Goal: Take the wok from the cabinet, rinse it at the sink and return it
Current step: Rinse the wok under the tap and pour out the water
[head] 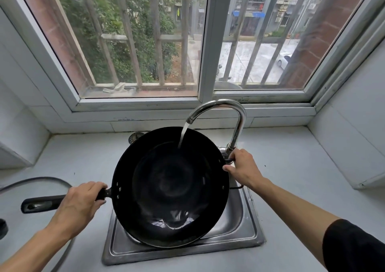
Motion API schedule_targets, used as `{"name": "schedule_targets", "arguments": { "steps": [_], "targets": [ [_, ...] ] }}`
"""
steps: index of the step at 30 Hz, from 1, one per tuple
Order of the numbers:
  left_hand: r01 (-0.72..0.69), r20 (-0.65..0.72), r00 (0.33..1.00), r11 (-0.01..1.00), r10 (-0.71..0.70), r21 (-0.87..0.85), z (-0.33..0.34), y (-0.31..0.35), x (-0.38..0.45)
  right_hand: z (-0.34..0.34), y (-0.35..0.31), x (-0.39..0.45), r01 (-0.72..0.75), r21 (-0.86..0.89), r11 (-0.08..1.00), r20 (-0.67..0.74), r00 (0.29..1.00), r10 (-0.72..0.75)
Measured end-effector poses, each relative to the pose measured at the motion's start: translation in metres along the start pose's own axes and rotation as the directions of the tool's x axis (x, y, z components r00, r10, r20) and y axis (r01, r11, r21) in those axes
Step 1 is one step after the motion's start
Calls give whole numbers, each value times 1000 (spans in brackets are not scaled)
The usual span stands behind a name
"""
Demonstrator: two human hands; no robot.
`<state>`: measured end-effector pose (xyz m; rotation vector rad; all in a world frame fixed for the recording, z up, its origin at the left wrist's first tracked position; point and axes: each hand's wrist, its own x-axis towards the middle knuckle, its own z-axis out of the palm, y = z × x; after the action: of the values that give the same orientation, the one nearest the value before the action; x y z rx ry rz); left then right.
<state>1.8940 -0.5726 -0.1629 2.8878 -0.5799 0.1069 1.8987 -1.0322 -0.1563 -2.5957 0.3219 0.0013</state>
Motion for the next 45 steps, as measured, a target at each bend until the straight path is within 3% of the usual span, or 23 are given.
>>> {"name": "schedule_targets", "arguments": {
  "steps": [10,15,19,26,30,36,45],
  "targets": [
    [-74,-1,997,996,74,40,6,-6,10,-12,-2,13,-30,27,999,-34,999,30],
    [-135,-52,989,988,139,78,8,-11,14,-23,6,5,107,-34,994,239,966,-95],
    [-172,-61,982,982,177,80,6,-16,17,-23,24,-3,281,-216,935,383,905,-184],
    [-210,-6,977,974,211,82,-1,-10,23,3,41,-17,424,-491,761,306,902,-305],
    [-229,26,973,967,227,115,-8,-10,27,1,37,-13,433,-537,724,335,897,-288],
    [-245,86,966,969,246,-20,-17,-7,29,-10,32,-4,453,-526,720,396,880,-263],
    [-115,101,986,984,129,-133,-21,0,27,-15,25,7,465,-535,706,446,865,-231]
  ]
}}
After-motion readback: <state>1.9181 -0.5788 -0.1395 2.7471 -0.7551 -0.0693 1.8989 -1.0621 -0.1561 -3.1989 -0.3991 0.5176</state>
